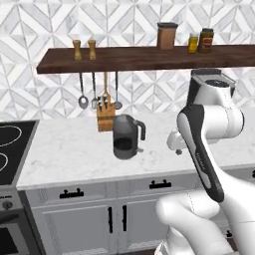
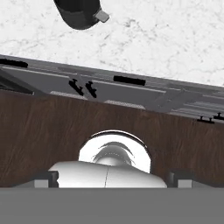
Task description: Navigate to the range hood.
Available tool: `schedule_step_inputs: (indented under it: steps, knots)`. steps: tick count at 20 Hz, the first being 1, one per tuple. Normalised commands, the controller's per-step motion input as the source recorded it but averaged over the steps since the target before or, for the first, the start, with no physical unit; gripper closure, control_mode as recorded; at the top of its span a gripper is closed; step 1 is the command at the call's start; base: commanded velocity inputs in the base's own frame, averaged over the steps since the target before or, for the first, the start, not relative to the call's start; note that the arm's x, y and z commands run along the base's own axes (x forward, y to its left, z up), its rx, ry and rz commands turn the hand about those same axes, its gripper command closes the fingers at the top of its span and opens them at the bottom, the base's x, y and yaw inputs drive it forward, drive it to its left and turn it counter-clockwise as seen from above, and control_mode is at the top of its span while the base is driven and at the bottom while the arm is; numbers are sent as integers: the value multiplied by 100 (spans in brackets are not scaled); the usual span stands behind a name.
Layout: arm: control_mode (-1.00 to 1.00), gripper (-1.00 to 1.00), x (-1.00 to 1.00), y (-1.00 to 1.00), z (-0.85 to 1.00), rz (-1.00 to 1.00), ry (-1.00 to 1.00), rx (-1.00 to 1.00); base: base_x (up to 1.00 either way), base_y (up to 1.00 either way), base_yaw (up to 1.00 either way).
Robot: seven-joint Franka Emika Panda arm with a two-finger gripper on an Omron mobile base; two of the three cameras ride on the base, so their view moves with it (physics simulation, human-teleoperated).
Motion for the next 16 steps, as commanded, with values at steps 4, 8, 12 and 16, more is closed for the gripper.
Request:
schedule_step_inputs:
  steps: [4, 8, 12, 16]
  knots:
    - [100, -100, 0, 0, 0, 0, 0, 0, 0, 100, 0]
    - [100, -100, 0, 0, 0, 0, 0, 0, 0, 100, 0]
    - [100, -100, 0, 0, 0, 0, 0, 0, 0, 100, 0]
    - [100, -100, 0, 0, 0, 0, 0, 0, 0, 100, 0]
